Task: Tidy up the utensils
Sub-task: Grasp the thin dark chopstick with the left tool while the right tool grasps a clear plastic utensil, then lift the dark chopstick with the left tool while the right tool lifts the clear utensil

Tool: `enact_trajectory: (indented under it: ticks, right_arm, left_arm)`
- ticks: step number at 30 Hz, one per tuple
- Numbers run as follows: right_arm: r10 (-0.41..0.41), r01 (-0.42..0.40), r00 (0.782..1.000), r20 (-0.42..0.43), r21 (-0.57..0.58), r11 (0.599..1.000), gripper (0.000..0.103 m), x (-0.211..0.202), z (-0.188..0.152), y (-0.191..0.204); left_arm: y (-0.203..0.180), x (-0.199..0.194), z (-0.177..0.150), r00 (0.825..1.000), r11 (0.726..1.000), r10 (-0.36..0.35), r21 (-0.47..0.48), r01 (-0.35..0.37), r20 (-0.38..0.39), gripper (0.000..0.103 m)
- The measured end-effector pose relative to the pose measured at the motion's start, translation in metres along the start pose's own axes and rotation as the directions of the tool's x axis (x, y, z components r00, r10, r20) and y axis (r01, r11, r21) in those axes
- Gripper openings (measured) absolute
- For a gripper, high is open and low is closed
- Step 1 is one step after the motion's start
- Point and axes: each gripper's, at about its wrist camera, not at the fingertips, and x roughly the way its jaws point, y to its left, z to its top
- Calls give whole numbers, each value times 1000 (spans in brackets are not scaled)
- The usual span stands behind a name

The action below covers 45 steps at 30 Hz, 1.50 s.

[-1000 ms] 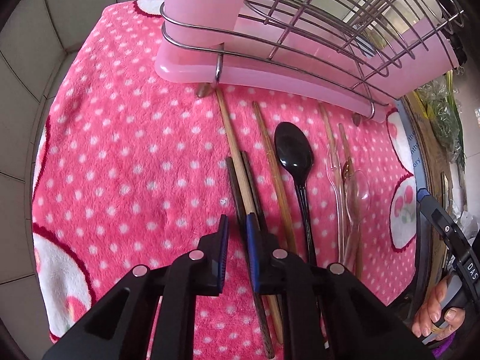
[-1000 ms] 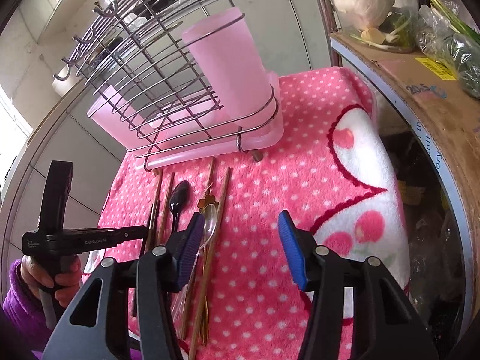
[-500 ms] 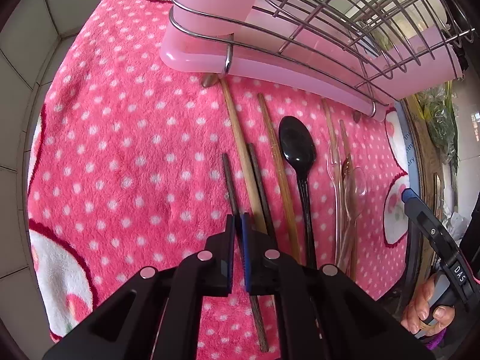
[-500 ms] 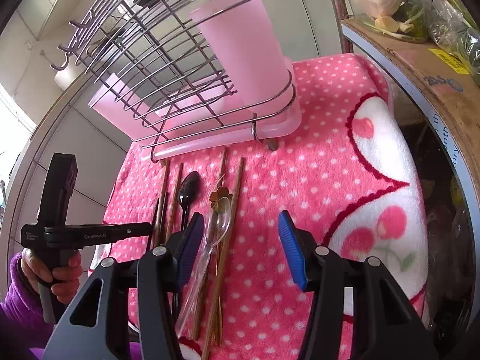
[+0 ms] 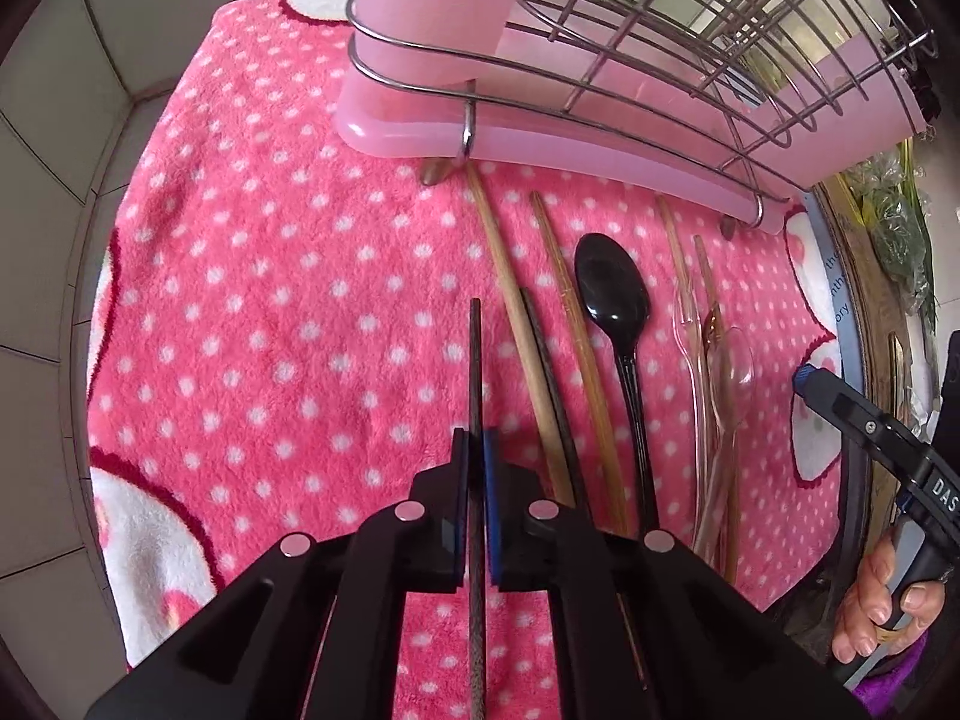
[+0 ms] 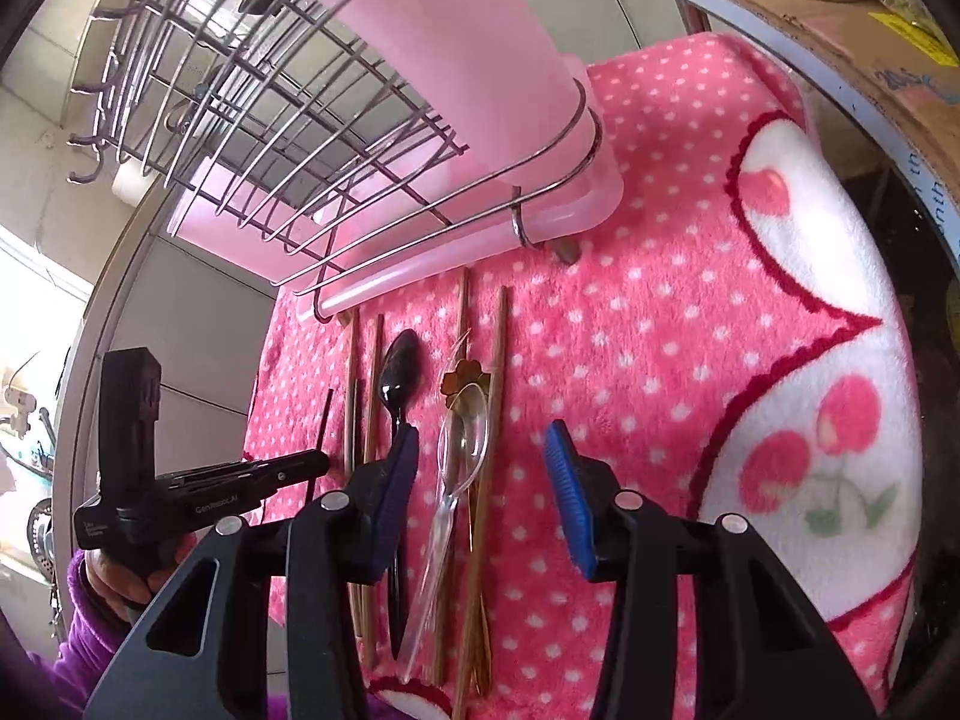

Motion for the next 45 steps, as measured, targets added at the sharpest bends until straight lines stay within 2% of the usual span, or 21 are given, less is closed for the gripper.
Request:
enact_trajectory:
  ticks: [3, 4, 6, 8, 9, 16, 20, 26, 29, 31, 34, 37, 41, 45]
  right_arm:
    - [1, -1, 1000, -30, -2, 1000, 44, 14, -1, 4]
    - [-4, 3, 999, -37, -7, 1000, 41, 18, -1, 5]
    - [-16, 15, 998, -59, -11, 1000, 31, 29, -1, 7]
    - [-22, 22, 996, -82, -5, 1000, 11, 37, -3, 7]
    - [-26, 26, 996, -90, -8, 1000, 8, 40, -4, 7]
    - [-15, 14, 999, -37, -28, 1000, 5, 23, -8, 3]
    - [-10, 10, 1000, 5, -34, 999, 4, 9, -6, 3]
    - [-7, 14, 996, 88, -77, 997, 3, -14, -9, 9]
    - [-9, 23, 990, 144, -100, 995, 3, -30, -10, 11]
    - [-14, 35, 983, 184, -115, 993, 3, -41, -9, 15]
    - [-12, 48, 969, 247, -141, 989, 3, -56, -6, 23]
    - [1, 51, 953, 302, -166, 985, 3, -75, -1, 30]
    - [25, 49, 932, 363, -194, 980, 3, -100, 11, 41]
    - [50, 47, 909, 415, -219, 975, 3, -124, 24, 54]
  left_arm:
    - [10, -7, -2, 1000, 1000, 6, 4, -6, 11, 4]
    - [14, -9, -3, 1000, 1000, 3, 6, -3, 9, 4]
    - [17, -9, -2, 1000, 1000, -3, 10, 3, -2, 4]
    - [18, -8, -1, 1000, 1000, -3, 15, 4, -15, 4]
    - [18, -7, 0, 1000, 1000, -3, 22, 3, -23, 4]
    - [9, 5, 11, 995, 998, 29, 67, -23, -91, 6]
    - [8, 8, 16, 994, 998, 18, 59, -12, -108, 6]
    - [9, -9, 10, 1000, 997, 2, 71, -1, -19, 4]
    - [15, -34, 0, 998, 997, -37, 63, 33, 58, 4]
    - [16, -56, -6, 989, 996, -61, 67, 53, 132, 4]
    - [12, -88, -13, 964, 995, -72, 90, 51, 256, 4]
    - [9, -119, -21, 919, 993, -92, 107, 55, 382, 4]
    - [-3, -157, -25, 835, 989, -124, 137, 60, 536, 4]
    - [-8, -192, -22, 744, 986, -158, 146, 82, 649, 4]
